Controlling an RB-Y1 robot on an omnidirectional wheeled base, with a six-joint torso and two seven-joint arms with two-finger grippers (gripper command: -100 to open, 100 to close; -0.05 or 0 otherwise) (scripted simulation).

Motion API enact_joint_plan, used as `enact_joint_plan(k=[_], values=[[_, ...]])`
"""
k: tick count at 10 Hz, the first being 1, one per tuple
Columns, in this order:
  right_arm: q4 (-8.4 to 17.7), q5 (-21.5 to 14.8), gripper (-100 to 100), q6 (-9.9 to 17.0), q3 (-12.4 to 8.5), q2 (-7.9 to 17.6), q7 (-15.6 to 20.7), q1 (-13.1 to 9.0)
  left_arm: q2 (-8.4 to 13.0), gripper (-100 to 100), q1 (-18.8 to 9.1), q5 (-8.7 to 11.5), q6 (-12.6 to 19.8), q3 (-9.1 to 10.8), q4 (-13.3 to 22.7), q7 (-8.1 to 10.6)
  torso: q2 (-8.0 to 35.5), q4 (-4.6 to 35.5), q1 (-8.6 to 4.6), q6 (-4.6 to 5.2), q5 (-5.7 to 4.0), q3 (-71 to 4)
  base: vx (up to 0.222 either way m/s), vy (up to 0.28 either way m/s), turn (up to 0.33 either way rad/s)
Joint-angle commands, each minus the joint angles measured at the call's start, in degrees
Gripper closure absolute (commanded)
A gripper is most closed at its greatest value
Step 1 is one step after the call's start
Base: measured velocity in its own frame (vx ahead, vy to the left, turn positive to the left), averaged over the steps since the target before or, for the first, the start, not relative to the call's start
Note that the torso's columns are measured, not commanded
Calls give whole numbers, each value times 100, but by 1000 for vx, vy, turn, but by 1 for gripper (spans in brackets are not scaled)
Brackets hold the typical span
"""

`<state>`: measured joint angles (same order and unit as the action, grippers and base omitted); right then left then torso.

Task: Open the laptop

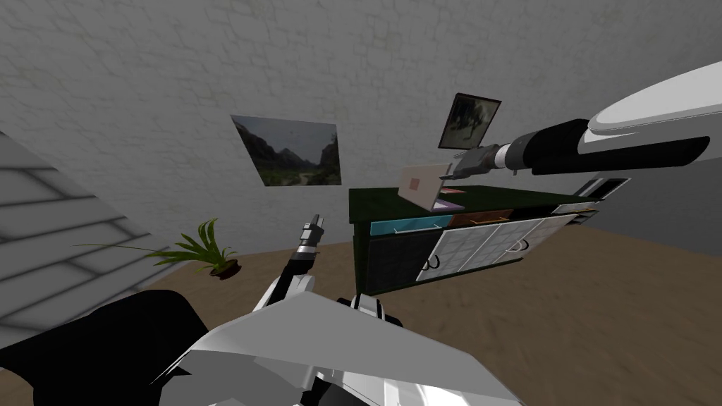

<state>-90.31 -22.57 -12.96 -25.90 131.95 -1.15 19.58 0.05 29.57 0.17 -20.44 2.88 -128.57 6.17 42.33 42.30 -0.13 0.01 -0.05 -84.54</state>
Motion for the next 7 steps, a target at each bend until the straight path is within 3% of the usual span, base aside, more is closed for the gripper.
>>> enact_joint_plan(k=[1,7], values=[[59,179,100,-147,13,-75,-202,-25,0,0,0,0,0,0,0,0,-1,-2,6,0,1,0,51,-45,22],[221,716,100,-598,58,-297,-807,-92,1,0,0,0,0,1,0,0,-45,-40,-41,16,-33,-27,41,-89,20]])
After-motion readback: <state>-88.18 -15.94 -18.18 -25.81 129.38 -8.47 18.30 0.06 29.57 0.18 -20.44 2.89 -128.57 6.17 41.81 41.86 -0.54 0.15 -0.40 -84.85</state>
